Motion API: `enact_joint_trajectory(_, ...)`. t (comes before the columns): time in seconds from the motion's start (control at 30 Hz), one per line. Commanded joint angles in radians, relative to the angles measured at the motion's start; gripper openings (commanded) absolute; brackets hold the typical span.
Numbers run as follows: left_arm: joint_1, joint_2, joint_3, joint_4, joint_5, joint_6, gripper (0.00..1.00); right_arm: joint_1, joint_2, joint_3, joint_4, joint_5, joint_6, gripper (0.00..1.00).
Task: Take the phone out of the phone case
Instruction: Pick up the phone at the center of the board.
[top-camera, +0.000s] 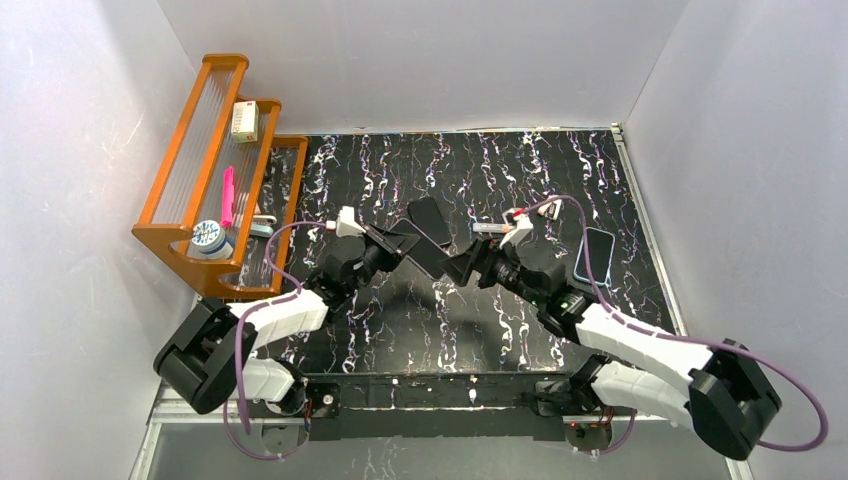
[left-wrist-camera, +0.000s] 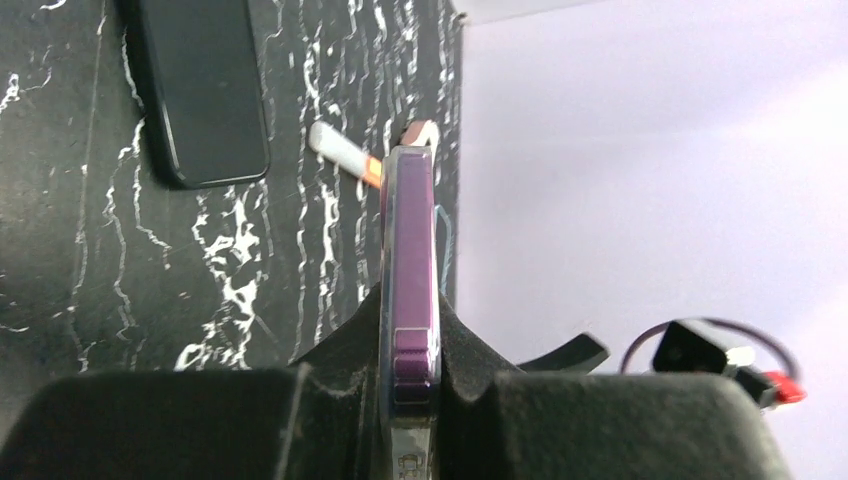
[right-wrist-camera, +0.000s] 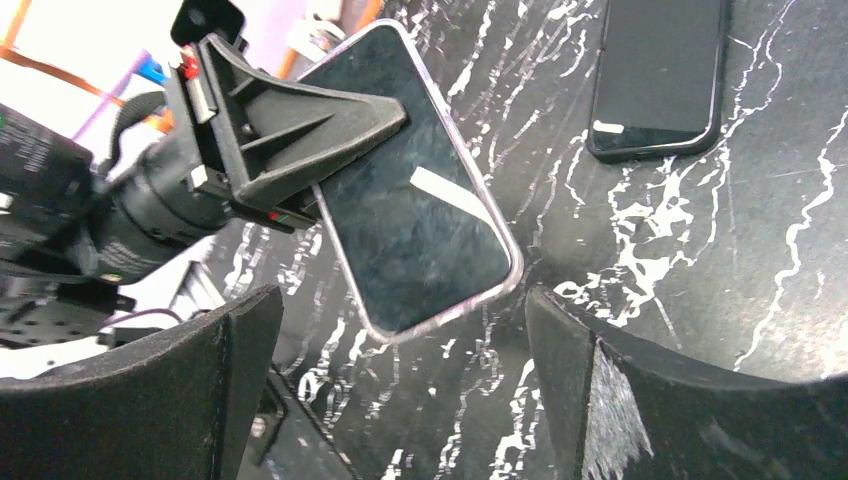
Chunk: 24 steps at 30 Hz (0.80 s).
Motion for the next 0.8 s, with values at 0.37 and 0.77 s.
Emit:
enact_joint_trajectory(0.37,-0.003,-0.181,-0.055,0.174,-0.148,-0.281,0.0,0.0,-0.081,-0.125,0.359,-0.11,0.251,0.84)
enact_joint_trajectory(0.77,-0.02,-0.194,-0.044,0.208,-0.127,-0.317,0.0,0.0,0.052,-0.069,0.552,-0.203,0.282,0.67)
